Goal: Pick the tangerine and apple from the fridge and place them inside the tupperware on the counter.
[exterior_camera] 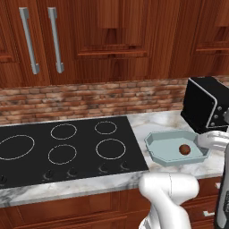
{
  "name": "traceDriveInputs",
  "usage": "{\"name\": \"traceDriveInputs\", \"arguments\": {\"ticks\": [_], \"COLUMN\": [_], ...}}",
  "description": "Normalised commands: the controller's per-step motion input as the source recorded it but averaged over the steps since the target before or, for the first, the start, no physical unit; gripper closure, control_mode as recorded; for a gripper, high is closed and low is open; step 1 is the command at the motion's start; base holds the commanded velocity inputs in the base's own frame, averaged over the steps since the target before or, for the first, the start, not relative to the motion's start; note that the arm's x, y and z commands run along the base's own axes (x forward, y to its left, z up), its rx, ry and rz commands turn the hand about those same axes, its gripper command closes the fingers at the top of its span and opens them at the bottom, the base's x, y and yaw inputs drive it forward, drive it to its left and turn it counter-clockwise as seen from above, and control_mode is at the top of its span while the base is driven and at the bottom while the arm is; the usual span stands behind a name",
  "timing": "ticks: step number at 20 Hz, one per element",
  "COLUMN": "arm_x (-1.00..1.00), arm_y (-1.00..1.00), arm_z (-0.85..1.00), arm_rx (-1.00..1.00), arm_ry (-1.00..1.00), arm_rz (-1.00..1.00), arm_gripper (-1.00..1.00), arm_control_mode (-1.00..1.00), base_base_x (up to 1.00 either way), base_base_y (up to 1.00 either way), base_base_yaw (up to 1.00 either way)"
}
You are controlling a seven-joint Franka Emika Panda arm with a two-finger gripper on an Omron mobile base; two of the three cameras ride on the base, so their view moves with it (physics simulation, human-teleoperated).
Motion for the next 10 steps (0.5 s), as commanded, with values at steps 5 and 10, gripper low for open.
{"name": "traceDriveInputs", "arguments": {"ticks": [5, 10], "arm_x": [-0.09, 0.0], "arm_y": [0.1, 0.0], "arm_z": [0.03, 0.0], "arm_rx": [0.0, 0.0], "arm_ry": [-0.01, 0.0], "arm_rz": [-0.06, 0.0], "arm_gripper": [-1.0, -1.0], "arm_control_mode": [1.0, 1.0], "base_base_x": [-0.34, -0.36], "base_base_y": [0.59, 0.96], "base_base_yaw": [-0.18, -0.12]}}
